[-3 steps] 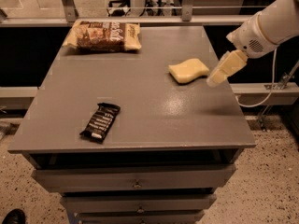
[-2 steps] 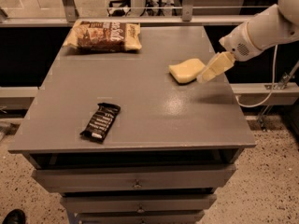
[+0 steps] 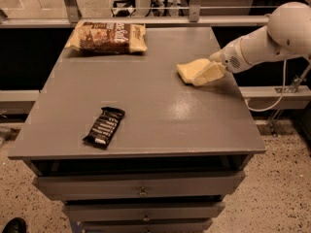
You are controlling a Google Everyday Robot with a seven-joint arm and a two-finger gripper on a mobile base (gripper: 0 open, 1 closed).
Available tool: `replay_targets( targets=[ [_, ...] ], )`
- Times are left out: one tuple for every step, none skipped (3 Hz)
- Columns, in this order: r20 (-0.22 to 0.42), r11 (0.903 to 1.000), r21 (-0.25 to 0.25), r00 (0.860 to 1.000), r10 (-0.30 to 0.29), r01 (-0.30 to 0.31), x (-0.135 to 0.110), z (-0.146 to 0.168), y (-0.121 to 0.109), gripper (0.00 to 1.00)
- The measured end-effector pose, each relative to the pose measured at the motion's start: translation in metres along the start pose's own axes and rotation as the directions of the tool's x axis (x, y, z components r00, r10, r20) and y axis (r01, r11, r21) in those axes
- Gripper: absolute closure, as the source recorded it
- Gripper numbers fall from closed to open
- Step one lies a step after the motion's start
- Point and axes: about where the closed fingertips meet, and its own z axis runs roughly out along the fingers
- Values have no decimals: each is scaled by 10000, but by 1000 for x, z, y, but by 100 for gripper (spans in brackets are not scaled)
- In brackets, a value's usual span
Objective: Move sponge near brown chip bag
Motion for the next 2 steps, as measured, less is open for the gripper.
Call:
replay_targets(
  targets=[
    [157, 9998, -4, 9996, 219, -219, 1, 5, -4, 49],
    [577, 9999, -43, 9983, 127, -125, -16, 0, -3, 72]
  ],
)
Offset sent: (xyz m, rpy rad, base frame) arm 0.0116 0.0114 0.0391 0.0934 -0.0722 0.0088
